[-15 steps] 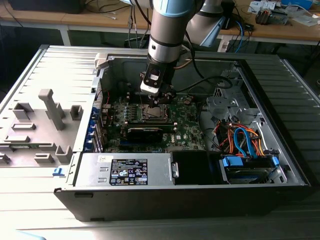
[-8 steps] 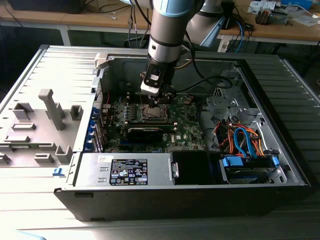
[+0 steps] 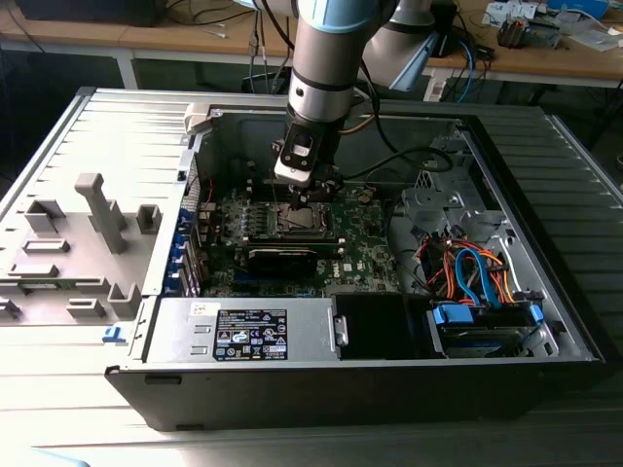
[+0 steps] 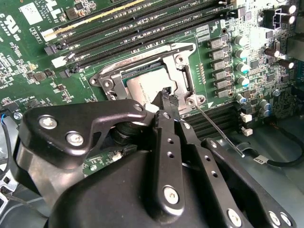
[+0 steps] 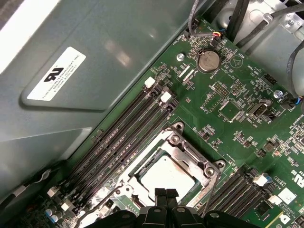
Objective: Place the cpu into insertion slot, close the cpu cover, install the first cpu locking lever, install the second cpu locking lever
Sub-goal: 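Install the first cpu locking lever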
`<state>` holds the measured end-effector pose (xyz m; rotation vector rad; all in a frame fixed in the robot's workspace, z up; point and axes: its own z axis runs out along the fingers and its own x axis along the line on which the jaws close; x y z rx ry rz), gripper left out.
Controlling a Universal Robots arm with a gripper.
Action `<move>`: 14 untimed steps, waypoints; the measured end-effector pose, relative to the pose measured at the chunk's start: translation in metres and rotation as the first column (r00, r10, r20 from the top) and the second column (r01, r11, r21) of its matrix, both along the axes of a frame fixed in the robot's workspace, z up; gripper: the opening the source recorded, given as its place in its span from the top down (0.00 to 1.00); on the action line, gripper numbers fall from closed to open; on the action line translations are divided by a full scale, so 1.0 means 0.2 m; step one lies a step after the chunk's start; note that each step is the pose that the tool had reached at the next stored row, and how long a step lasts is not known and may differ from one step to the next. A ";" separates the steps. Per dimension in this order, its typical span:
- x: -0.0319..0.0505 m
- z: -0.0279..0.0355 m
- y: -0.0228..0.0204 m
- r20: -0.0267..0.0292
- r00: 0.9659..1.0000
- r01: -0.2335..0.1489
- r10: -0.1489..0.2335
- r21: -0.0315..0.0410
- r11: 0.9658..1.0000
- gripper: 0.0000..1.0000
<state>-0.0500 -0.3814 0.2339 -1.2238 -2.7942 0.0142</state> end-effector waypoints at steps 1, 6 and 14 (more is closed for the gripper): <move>0.000 0.000 0.000 0.000 1.000 -0.001 0.001 0.000 1.000 0.89; 0.000 0.000 0.000 0.000 1.000 -0.008 0.008 0.000 1.000 0.89; 0.000 0.000 0.000 0.000 1.000 -0.019 0.019 0.000 1.000 0.89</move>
